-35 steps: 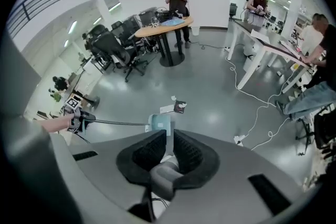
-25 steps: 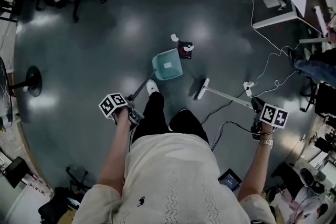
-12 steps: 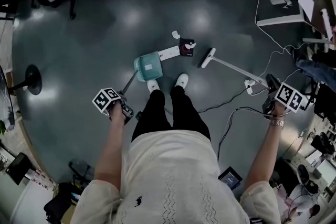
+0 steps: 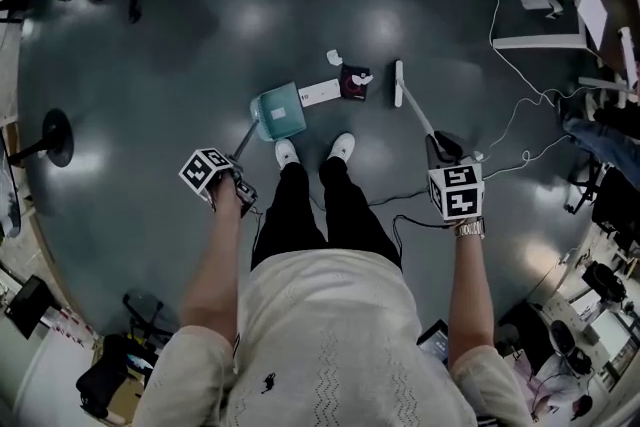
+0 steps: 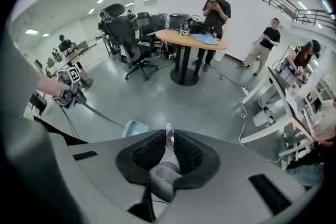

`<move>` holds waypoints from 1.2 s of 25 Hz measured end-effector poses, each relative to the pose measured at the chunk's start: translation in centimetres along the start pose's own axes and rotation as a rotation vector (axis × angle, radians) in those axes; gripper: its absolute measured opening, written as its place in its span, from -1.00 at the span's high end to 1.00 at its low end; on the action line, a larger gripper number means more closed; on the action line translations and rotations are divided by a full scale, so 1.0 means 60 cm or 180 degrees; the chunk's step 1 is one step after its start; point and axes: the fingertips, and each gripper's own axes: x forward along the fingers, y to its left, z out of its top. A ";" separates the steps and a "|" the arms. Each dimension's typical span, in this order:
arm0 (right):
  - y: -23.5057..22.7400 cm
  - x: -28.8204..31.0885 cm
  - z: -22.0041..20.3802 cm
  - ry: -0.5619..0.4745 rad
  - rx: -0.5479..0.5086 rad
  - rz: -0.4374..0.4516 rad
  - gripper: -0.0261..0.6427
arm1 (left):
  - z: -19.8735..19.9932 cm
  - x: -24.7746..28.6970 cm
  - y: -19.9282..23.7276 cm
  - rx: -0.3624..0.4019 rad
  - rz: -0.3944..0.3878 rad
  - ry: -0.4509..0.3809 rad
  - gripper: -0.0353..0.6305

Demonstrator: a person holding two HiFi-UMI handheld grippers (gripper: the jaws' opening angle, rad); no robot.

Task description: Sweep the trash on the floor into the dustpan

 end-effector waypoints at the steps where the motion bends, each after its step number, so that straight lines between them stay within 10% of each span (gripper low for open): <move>1: 0.021 0.003 0.005 -0.0026 -0.0053 0.0058 0.74 | 0.002 0.005 -0.003 0.0008 0.0006 0.0007 0.61; 22: 0.070 0.006 0.008 -0.0031 0.0108 0.0174 0.74 | 0.037 0.008 0.065 -0.0127 0.0297 -0.0073 0.61; 30: 0.140 0.024 0.029 0.0010 -0.0233 0.0244 0.73 | 0.094 0.041 -0.012 0.1322 0.0564 -0.0236 0.61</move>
